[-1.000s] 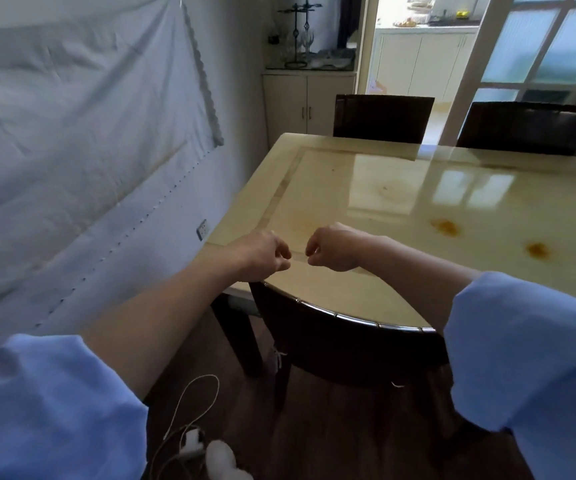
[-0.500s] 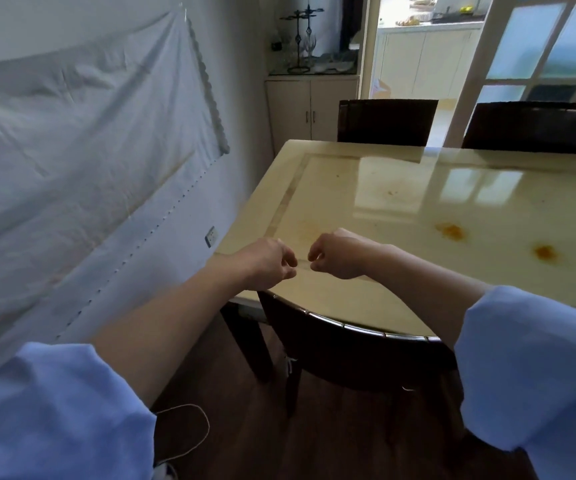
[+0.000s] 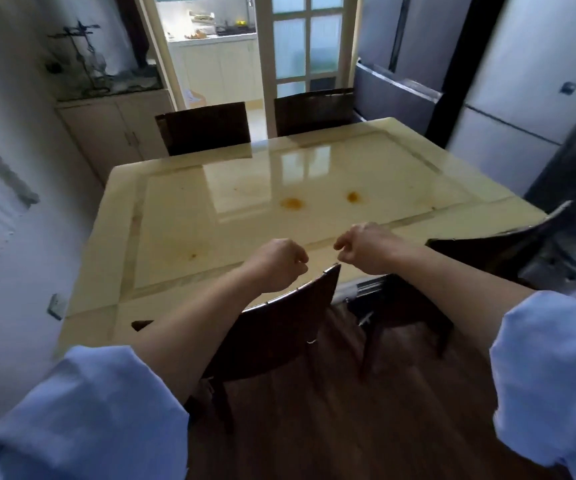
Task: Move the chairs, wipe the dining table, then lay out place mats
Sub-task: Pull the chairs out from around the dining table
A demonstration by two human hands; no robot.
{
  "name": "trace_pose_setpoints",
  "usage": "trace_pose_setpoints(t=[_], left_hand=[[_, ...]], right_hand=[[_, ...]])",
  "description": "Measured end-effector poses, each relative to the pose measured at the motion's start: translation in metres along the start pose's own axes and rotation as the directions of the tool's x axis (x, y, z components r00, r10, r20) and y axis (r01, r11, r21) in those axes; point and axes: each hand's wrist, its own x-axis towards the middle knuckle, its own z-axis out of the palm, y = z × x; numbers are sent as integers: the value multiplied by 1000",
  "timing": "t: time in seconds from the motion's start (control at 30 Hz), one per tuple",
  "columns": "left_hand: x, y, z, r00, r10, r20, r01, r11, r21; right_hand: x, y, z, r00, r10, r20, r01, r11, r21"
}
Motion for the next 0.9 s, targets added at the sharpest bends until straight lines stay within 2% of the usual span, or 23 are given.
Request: trace_pose_setpoints(t=[0.17, 0.3, 0.57, 0.73, 0.9], left_hand=[[24, 69, 29, 991, 120, 56, -121, 993, 12], [54, 122, 52, 982, 172, 81, -175, 984, 36], [147, 222, 122, 998, 20, 61, -22, 999, 27], [191, 256, 158, 995, -77, 69, 72, 995, 66], [219, 264, 174, 984, -158, 77, 140, 971, 195]], right_hand=[[-40, 78, -17, 988, 154, -24, -154, 988, 13], [-45, 138, -32, 979, 194, -55, -195, 981, -5], [-9, 287, -57, 991, 134, 26, -133, 991, -26], [11, 349, -57, 987, 83, 136, -76, 995, -57], [30, 391, -47, 974, 75, 212, -60, 995, -75]])
